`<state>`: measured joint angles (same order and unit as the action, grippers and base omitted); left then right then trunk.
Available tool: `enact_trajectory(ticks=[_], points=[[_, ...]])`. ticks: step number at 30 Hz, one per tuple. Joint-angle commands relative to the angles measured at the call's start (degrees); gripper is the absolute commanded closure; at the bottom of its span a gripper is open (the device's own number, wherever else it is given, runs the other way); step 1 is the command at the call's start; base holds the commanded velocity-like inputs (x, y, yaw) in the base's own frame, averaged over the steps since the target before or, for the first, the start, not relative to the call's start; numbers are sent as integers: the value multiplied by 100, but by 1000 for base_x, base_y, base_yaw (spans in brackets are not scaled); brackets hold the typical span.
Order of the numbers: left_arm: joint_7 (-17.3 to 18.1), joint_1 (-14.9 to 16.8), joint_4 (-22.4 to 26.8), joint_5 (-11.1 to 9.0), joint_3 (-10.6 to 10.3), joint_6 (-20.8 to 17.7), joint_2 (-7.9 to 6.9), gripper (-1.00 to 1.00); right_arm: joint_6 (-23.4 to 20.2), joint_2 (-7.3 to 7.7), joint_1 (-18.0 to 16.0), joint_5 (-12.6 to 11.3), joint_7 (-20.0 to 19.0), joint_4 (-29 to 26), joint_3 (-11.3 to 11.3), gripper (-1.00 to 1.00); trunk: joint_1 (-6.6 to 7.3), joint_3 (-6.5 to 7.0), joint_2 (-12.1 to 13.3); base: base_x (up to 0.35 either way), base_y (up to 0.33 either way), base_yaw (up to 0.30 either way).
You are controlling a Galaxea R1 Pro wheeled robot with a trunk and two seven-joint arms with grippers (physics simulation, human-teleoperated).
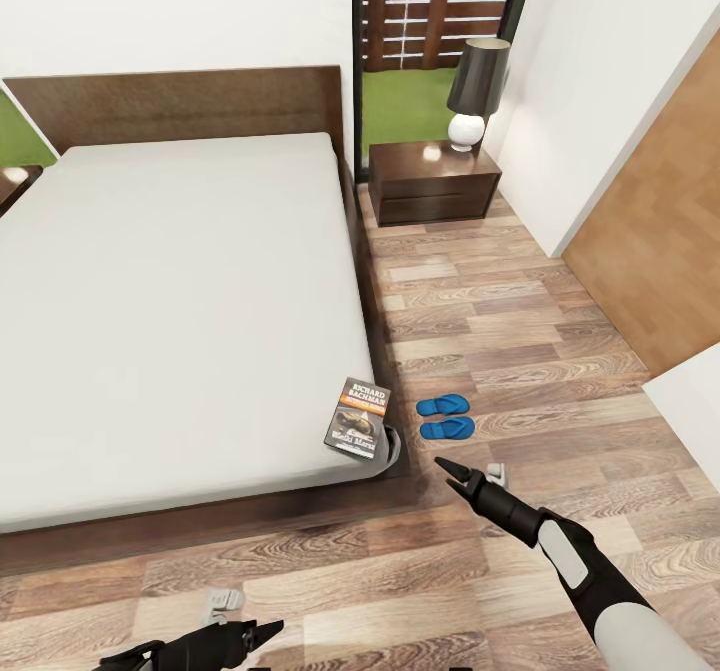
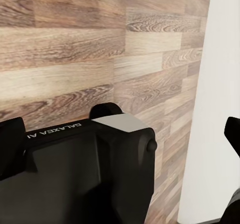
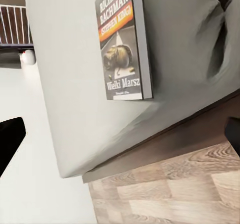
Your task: In the bedroom, move the book from the bed onto either nightstand, and place the two sandals side by side next to the bed.
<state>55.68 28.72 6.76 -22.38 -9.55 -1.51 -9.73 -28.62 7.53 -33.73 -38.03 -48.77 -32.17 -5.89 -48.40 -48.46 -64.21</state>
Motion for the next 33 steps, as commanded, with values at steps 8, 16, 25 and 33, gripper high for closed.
enact_trajectory(ticks=[8,16,25,33], points=[[13,2,1,-55,-47,-16,15,-100,-46,-2,-2,-36,-42,1,-4,-100,0,-3,-2,0,0,0],[13,2,1,-56,-47,-17,15,-100,-77,-6,-2,-31,-724,1,0,-100,0,-3,-2,0,0,0],[13,2,1,-56,-47,-18,15,-100,-79,-8,-3,-28,-983,18,-8,-100,0,-3,-2,0,0,0],[13,2,1,-56,-47,-16,15,-100,-28,-637,-2,-5,-905,118,3,-100,0,-3,-2,0,0,0]])
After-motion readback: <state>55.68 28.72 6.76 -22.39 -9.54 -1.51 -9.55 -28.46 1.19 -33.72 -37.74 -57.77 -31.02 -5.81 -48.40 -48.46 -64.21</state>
